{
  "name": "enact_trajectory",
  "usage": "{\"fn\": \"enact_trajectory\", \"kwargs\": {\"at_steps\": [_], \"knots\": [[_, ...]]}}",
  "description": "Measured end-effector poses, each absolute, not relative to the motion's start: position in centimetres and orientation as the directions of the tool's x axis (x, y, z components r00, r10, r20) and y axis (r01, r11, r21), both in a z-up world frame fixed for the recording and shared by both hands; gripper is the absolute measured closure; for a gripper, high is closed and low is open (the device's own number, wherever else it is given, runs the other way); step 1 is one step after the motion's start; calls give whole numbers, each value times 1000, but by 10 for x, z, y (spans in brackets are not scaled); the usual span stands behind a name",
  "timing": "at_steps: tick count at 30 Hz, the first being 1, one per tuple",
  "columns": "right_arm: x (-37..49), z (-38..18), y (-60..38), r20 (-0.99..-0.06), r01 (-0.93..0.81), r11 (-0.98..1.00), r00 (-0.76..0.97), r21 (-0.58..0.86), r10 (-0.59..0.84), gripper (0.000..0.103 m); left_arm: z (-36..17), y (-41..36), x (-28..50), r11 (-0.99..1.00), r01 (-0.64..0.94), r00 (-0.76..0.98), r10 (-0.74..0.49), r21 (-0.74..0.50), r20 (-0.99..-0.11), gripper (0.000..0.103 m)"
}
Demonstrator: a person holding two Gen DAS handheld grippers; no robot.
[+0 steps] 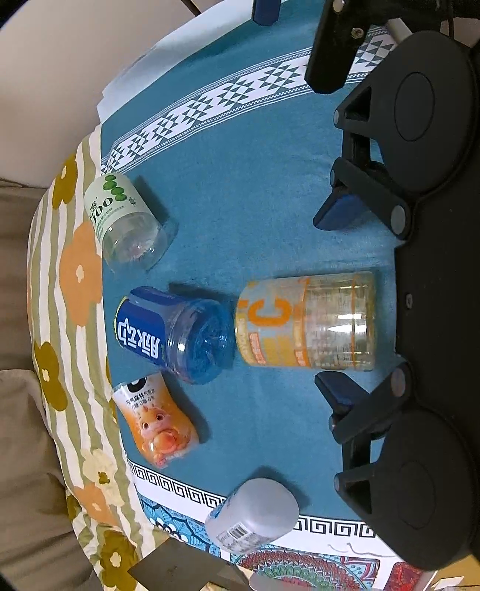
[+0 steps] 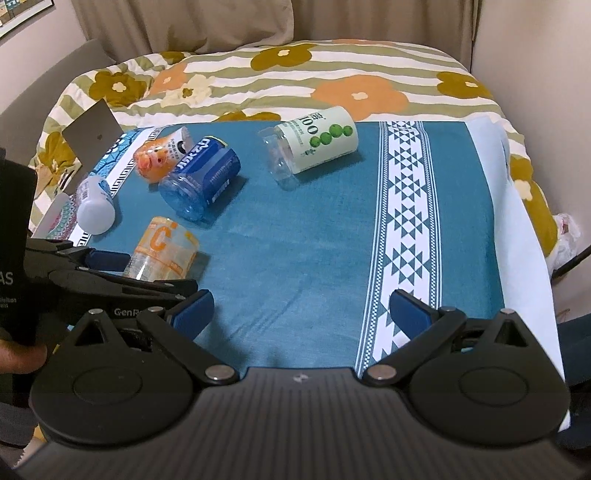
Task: Flip cup upright
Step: 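Lower the cup onto the cloth and open the left tool, then reach the right tool to the lying cup and grasp it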
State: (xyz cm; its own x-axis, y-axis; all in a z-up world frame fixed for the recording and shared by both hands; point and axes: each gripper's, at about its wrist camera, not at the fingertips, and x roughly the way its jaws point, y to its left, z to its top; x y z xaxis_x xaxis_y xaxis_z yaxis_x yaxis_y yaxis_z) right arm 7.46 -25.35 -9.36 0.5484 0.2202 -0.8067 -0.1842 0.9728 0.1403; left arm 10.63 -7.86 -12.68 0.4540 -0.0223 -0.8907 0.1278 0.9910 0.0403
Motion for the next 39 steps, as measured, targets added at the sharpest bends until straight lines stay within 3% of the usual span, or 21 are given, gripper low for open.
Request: {"fn": "enact_trajectory", "kwargs": {"at_steps": [16, 18, 20, 29, 33, 39], "knots": [[98, -56, -229, -799, -175, 975, 562, 137, 213, 0, -100, -48, 96, 984, 173, 461, -105, -26, -881, 16], [111, -52, -222, -812, -184, 969, 532, 166, 240, 0, -94, -38, 90, 984, 171, 467, -116, -39, -877, 4], [125, -51, -212, -823, -195, 959, 497, 205, 277, 0, -89, -23, 81, 987, 151, 475, -125, -59, -871, 0], [179, -98, -160, -864, -96, 898, 244, 430, 440, 0, -94, 47, 60, 996, 34, 459, -91, -85, -884, 0], [190, -119, -146, -874, -38, 894, 194, 446, 445, 0, -100, 76, 53, 995, -19, 447, -84, -103, -890, 0], [199, -140, -138, -881, 19, 892, 169, 451, 442, 15, -108, 95, 47, 991, -56, 428, -88, -124, -900, 0]]}}
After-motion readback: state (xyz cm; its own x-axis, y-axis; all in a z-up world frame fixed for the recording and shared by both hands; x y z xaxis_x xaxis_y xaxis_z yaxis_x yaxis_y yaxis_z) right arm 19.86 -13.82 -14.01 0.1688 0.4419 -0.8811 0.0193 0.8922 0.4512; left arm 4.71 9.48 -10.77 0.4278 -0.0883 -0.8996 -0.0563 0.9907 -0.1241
